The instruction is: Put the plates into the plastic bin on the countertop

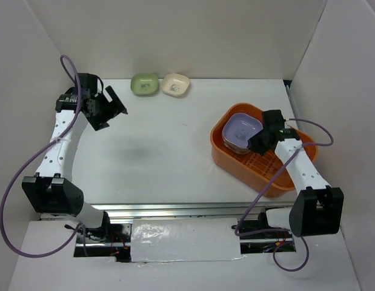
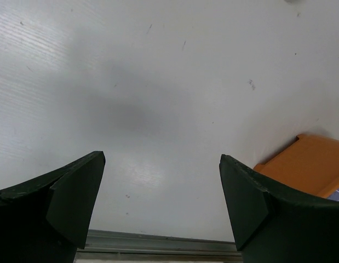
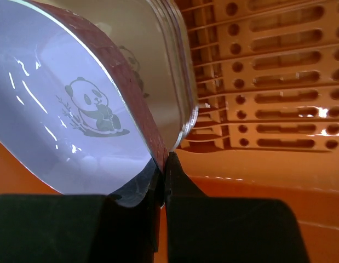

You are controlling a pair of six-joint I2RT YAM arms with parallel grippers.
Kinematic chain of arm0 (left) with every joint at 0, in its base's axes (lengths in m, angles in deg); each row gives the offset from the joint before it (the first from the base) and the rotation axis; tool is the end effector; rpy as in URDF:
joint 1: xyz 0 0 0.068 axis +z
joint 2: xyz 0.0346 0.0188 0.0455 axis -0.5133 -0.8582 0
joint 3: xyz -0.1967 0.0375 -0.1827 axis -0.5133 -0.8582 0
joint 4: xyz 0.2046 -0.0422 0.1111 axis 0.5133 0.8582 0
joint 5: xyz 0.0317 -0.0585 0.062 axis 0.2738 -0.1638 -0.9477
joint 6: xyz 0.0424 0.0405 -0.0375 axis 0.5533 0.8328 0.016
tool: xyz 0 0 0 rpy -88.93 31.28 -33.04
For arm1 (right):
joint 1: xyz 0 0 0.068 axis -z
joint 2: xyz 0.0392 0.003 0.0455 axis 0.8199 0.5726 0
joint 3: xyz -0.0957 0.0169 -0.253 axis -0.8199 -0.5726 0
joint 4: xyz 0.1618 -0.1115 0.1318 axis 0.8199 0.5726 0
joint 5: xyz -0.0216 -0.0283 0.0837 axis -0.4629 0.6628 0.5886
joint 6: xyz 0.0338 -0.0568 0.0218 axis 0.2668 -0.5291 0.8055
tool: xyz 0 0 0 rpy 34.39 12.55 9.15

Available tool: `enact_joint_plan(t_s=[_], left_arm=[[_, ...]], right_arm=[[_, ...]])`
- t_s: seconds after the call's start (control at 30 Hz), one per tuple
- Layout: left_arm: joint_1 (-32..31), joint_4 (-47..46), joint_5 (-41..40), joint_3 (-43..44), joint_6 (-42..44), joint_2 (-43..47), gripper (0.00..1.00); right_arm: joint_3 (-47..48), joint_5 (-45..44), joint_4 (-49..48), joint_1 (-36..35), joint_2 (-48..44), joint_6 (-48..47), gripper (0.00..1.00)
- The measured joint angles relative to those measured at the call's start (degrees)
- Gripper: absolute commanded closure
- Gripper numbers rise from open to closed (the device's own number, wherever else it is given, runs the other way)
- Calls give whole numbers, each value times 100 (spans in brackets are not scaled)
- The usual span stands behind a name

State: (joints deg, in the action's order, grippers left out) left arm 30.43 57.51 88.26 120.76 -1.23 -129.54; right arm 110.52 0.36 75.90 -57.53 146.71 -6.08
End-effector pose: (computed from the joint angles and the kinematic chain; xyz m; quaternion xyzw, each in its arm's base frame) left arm 0.2987 -0.0035 0.3579 -0.3226 0.8750 -0.1373 0.3339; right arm 0.2338 0.0056 0.2495 0.4410 0.8538 0.1007 0.2577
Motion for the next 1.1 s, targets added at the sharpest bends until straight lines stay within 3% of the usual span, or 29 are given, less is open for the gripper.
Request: enact_joint_plan(t_s=[0.03,0.1,0.13,0.17,0.4,0.53,0.63,0.77,0.93,1.1], left_arm=[[2,-59,9,44,44,-35,1],[2,-140,26,173,72,-109,1],[2,-197,26,234,79,-151,1],[24,-264,26,282,85,-210,1],[560,-1300,417,63,-179,-931,1],[782,-2520,654,-350,-726,-1541,1],[778,-3504,815,-424,-1375,-2238,1],[682,-4662,920,-435,-2212,-3132,1],[387,-5300,741,474,-2785,-4363,1],[136,-5858,396,975,-3390,-4996,1]], right_arm=[[13,28,-55,-2,66,35,99],[111,81,-90,-2,164,81,64],[170,111,-125,-2,195,96,39],[227,151,-166,-2,210,131,1],[291,389,-260,17,-417,-20,0],[326,831,-415,13,-1027,-212,0],[422,1499,-629,-35,-1248,-439,0],[791,2905,-887,-129,-826,-1043,0],[883,3501,-876,-256,-564,-1550,0],[881,3781,-1014,-267,-356,-1650,0]])
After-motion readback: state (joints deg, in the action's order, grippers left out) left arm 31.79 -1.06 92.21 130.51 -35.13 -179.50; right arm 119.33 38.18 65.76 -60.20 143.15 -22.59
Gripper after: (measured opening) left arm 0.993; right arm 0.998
